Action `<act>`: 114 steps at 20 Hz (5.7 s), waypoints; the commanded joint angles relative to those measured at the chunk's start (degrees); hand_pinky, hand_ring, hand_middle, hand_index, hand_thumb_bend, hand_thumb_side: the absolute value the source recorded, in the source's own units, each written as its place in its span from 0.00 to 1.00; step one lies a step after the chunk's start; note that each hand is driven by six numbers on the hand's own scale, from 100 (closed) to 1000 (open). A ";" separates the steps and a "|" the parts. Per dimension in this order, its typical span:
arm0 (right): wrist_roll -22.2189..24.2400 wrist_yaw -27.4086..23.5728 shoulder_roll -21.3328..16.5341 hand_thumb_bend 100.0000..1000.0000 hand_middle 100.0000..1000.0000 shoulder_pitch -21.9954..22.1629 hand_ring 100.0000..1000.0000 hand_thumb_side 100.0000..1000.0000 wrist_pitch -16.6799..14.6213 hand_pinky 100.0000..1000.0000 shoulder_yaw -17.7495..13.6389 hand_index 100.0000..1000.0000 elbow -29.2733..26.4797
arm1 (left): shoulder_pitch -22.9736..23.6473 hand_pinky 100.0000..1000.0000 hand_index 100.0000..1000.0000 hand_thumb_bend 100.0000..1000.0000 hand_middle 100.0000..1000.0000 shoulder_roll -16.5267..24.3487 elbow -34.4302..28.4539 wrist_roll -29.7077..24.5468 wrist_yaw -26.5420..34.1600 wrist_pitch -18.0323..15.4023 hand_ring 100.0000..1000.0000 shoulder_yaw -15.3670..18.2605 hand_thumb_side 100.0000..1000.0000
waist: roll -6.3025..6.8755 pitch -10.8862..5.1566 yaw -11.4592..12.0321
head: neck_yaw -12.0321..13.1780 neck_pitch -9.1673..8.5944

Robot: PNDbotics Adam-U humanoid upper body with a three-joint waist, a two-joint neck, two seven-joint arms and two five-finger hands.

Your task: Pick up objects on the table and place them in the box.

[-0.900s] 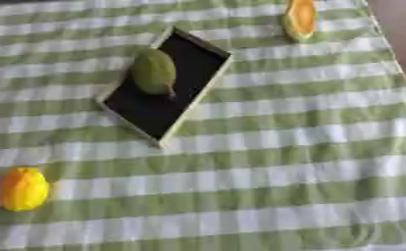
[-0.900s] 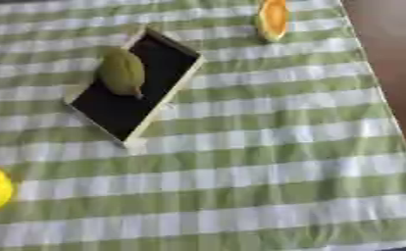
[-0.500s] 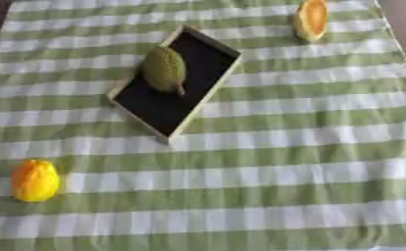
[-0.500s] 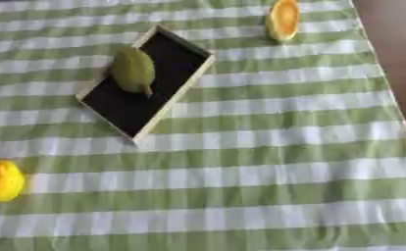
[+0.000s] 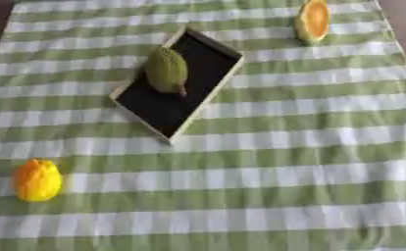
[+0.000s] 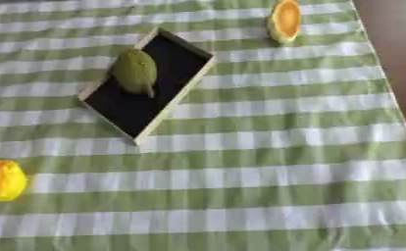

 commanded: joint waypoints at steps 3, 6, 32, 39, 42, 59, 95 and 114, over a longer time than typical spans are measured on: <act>1.61 0.68 -3.19 0.00 0.81 -2.58 0.88 0.74 -1.00 0.91 0.53 0.85 0.00 | -0.40 0.84 0.89 0.58 0.72 1.37 -0.85 -0.20 -0.05 -0.03 0.76 0.52 0.45 | -0.13 -0.78 0.32 | -0.37 -0.89; 5.13 2.08 -4.63 0.00 0.82 -6.57 0.88 0.66 -2.53 0.91 2.49 0.87 2.51 | -0.54 0.84 0.89 0.58 0.72 1.43 -0.85 -0.42 0.10 -0.02 0.76 0.30 0.45 | -0.19 -0.75 0.54 | -0.82 -0.78; 38.09 44.13 8.21 0.34 0.89 -35.79 0.94 0.00 -24.14 0.95 13.95 0.95 49.48 | -1.80 0.84 0.89 0.58 0.72 1.87 -0.85 -1.98 1.16 -0.07 0.75 -1.02 0.45 | -0.76 1.25 2.19 | -2.62 -3.06; 38.44 47.34 9.74 0.32 0.90 -36.57 0.94 0.00 -26.05 0.95 14.41 0.96 51.50 | -1.78 0.84 0.89 0.58 0.71 1.81 -0.85 -2.14 1.42 -0.04 0.75 -1.12 0.45 | -0.63 1.70 2.37 | -3.28 -4.20; 37.67 47.55 10.57 0.32 0.89 -36.99 0.94 0.00 -26.20 0.94 14.29 0.96 52.16 | -1.86 0.84 0.89 0.58 0.71 1.76 -0.85 -2.21 1.55 -0.01 0.75 -1.18 0.44 | -0.57 1.97 2.54 | -3.50 -4.57; 36.35 49.77 13.40 0.33 0.89 -38.47 0.94 0.00 -26.34 0.94 14.44 0.96 54.43 | -2.53 0.84 0.89 0.57 0.71 1.55 -0.85 -2.55 2.02 0.04 0.75 -1.46 0.45 | -0.17 3.67 3.34 | -3.54 -6.01; 28.50 52.65 16.11 0.00 0.56 -40.16 0.79 0.00 -25.31 0.86 14.02 0.63 57.01 | -3.40 0.84 0.89 0.56 0.70 1.81 -0.85 -2.15 2.78 0.04 0.74 -1.61 0.45 | 0.02 6.23 3.94 | -4.38 -7.49; 26.31 40.85 12.15 0.00 0.52 -39.67 0.72 0.00 -17.89 0.84 19.41 0.58 27.79 | -2.71 0.84 0.89 0.57 0.70 1.94 -0.85 -2.73 2.41 0.32 0.75 -1.95 0.45 | -0.21 2.89 2.51 | -3.39 -3.46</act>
